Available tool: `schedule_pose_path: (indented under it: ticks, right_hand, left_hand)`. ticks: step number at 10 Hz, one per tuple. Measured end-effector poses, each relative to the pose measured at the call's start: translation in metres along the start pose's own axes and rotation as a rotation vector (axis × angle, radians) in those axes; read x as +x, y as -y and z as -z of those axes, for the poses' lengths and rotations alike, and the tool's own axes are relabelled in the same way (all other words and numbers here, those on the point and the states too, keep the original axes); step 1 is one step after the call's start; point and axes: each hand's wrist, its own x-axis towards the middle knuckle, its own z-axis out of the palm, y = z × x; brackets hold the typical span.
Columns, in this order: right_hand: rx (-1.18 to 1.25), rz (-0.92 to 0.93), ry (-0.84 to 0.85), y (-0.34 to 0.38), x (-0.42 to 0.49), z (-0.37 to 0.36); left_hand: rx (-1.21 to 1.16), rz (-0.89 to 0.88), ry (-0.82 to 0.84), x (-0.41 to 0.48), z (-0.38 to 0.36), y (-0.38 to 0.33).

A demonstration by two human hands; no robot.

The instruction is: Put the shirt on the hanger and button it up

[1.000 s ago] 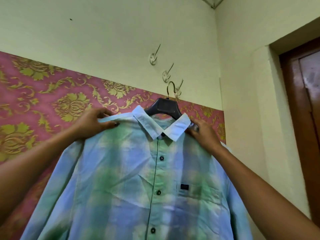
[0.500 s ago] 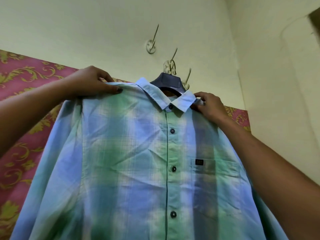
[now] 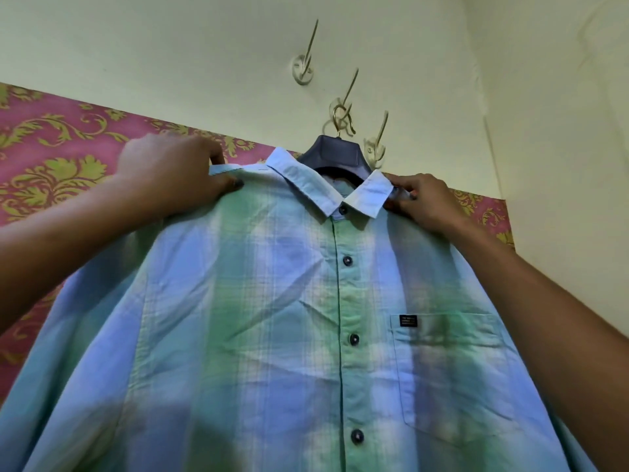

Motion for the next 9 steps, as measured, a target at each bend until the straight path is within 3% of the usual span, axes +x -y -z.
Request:
schedule_pose_path:
  ticks: [3, 5, 7, 9]
  right_hand:
    - [-0.065, 0.053, -0.016, 0.003, -0.011, -0.010]
    - [-0.225, -0.058, 0.056, 0.009, -0.026, -0.017]
    - [-0.129, 0.002, -0.066, 0.041, -0.059, -0.014]
    - [0.033, 0.130, -0.013, 0.099, -0.117, -0.014]
  left_hand:
    - [-0.013, -0.106, -0.252, -0.028, -0.011, 0.003]
    - [0.028, -0.200, -0.212, -0.043, -0.016, 0.006]
    - [-0.056, -0.312, -0.151, -0.076, -0.001, -0.003]
    - [-0.257, -0.383, -0.161, -0.125, 0.011, -0.016]
